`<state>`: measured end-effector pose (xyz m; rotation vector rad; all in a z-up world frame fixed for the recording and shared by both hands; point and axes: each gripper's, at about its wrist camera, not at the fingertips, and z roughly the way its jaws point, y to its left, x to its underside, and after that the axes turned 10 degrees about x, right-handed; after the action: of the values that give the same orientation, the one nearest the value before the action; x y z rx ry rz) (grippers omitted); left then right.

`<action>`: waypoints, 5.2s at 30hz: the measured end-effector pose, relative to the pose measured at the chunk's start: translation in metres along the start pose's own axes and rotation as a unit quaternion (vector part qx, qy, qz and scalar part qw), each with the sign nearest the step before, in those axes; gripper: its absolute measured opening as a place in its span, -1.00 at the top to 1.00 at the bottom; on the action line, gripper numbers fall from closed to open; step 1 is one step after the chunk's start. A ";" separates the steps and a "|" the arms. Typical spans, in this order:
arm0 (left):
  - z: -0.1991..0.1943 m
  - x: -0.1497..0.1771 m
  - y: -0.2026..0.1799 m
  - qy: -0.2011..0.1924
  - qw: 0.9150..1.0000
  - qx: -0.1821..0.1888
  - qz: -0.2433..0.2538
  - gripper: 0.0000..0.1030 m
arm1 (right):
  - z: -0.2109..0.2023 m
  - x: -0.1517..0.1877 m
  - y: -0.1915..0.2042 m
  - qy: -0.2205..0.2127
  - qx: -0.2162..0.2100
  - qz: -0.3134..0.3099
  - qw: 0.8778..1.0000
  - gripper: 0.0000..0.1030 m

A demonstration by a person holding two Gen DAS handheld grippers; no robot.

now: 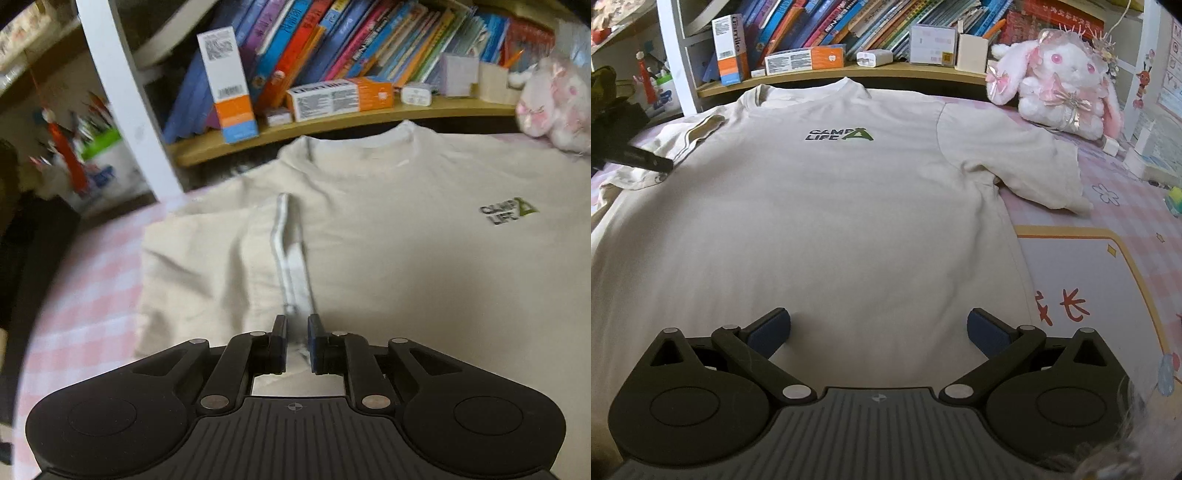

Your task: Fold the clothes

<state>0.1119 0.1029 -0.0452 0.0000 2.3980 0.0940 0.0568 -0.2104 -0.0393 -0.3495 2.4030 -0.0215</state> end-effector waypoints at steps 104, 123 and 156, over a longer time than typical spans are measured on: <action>-0.118 0.102 -0.085 -0.018 0.989 0.124 -0.076 -0.68 | -0.090 0.040 -0.016 -0.036 0.069 0.080 0.994 -1.00; -0.094 0.065 -0.157 -0.002 0.993 0.041 -0.113 -0.69 | -0.025 -0.005 -0.109 -0.045 -0.025 0.106 0.993 -0.99; -0.101 0.080 -0.191 0.073 0.984 -0.055 -0.156 -0.69 | 0.107 -0.041 -0.230 0.084 -0.142 0.497 0.852 0.78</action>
<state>-0.0106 -0.0927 -0.0379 -0.4468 2.5027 0.0804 0.2118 -0.4135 -0.0685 0.8275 2.4760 0.7991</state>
